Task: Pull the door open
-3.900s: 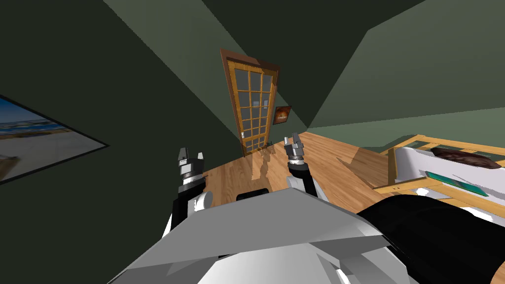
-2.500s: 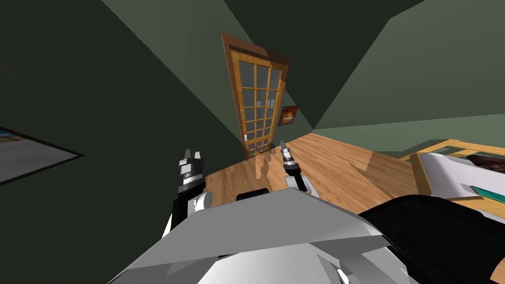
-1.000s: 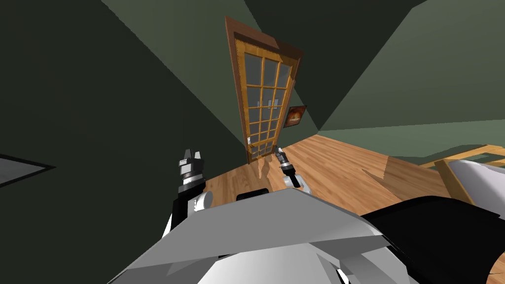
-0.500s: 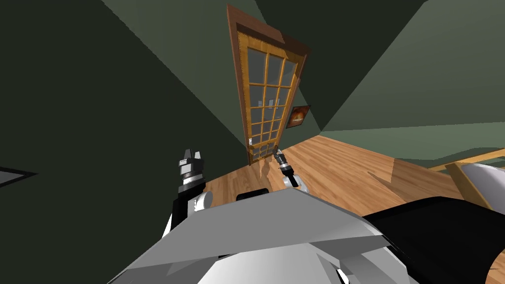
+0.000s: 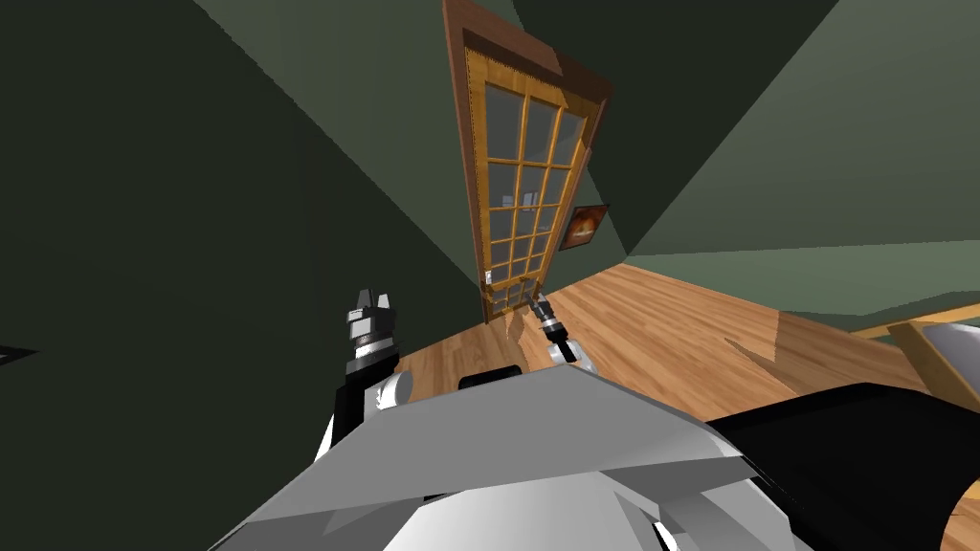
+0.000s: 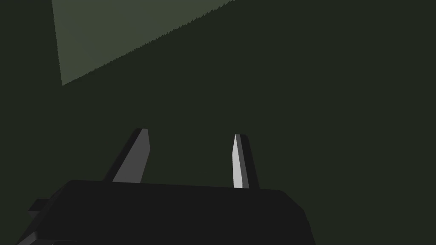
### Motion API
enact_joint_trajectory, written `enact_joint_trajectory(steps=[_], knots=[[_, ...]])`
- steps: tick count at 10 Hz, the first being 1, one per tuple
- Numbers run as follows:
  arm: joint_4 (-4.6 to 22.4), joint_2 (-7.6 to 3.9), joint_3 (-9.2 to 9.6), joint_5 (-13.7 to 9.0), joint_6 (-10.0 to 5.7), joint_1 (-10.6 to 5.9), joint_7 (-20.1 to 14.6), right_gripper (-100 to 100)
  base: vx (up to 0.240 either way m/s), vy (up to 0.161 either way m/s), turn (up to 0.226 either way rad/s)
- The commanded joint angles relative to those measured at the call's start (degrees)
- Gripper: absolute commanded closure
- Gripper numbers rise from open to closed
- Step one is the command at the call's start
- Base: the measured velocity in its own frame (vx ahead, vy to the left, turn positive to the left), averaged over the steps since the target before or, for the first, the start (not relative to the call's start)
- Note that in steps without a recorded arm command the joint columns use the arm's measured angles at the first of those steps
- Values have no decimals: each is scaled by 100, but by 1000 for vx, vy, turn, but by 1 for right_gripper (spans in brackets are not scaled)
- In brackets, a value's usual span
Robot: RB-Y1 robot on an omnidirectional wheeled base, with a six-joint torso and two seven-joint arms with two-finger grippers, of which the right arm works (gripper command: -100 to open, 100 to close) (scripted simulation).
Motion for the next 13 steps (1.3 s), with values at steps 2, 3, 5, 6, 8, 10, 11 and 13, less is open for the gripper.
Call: enact_joint_trajectory(steps=[2,3,5,6,8,10,11,13], knots=[[422,41,-70,160,-106,-165,320,-100,111,28,12],[564,51,-96,217,-141,-217,428,-100,105,33,9],[848,73,-148,333,-213,-320,642,-100,100,30,12],[990,84,-175,391,-249,-371,749,-100,97,33,10],[1259,114,-224,500,-316,-468,953,-100,96,17,12],[1526,145,-274,609,-384,-565,1154,-100,105,22,10],[1659,160,-299,663,-417,-613,1255,-100,102,25,10],[1910,196,-345,765,-480,-704,1444,-100,94,16,11]])
